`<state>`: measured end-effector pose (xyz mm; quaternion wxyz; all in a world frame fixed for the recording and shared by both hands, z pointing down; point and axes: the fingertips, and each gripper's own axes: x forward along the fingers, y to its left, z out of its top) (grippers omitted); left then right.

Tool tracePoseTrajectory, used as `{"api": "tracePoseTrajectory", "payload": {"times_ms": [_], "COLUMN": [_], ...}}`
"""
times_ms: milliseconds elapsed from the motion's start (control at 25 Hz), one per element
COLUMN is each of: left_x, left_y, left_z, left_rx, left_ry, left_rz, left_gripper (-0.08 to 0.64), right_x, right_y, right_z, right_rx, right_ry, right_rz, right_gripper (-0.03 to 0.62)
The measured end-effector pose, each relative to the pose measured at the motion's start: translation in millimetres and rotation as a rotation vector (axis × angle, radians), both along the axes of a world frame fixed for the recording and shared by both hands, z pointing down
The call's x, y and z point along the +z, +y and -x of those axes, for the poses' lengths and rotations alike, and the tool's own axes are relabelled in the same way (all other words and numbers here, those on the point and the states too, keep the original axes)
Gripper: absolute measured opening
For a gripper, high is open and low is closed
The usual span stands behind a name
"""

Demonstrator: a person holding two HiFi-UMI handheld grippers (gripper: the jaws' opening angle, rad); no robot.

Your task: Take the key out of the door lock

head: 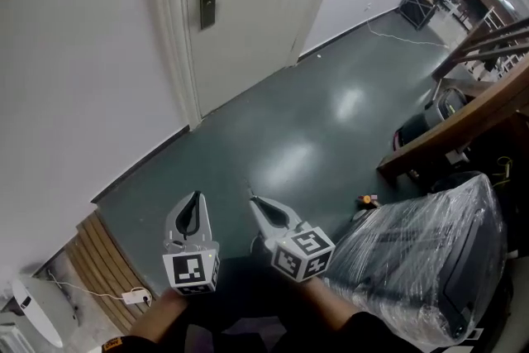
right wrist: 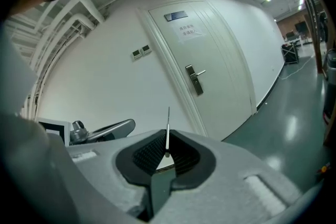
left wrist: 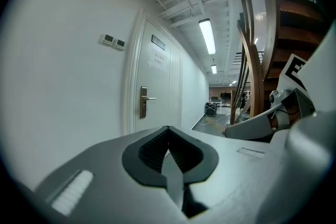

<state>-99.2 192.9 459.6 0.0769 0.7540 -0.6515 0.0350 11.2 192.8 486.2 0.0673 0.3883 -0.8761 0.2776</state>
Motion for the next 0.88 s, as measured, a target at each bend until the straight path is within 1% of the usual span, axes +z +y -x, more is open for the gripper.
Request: {"api": "tracePoseTrajectory", "payload": {"times_ms": [160,320,680,880], "left_x": [-2.1,-10.3,-1.7,-0.5], "left_y": [8.8,9.4,5.0,-4.4], "left_z": [12.2,17.3,8.6,-9.2], "left_rx": [-0.014,-0.041,-0.069,-0.089], "left_ry": [-0.004,0.009,-0.002,0.005], "left_rz": [-0.021,-0.027,-0.009,-0.003], "left_gripper": [0.018,0.018,0.018,0.018], "right_x": [-4.7,-8.1,-7.2,-6.0], "right_y": [5.9,3.8,-5.7,-17.0], "right_z": [11.8,17.0,6.0,-9.4], "right_rx": [-0.011,-0.024,-0.047,-0.065], "right_ry": [0.004,0.011,-0.006,-0.014], "right_rz": [-0.020,-0.042,-0.046,-0.046], "right_gripper": [0.014,0.014,0.014,0.014]}}
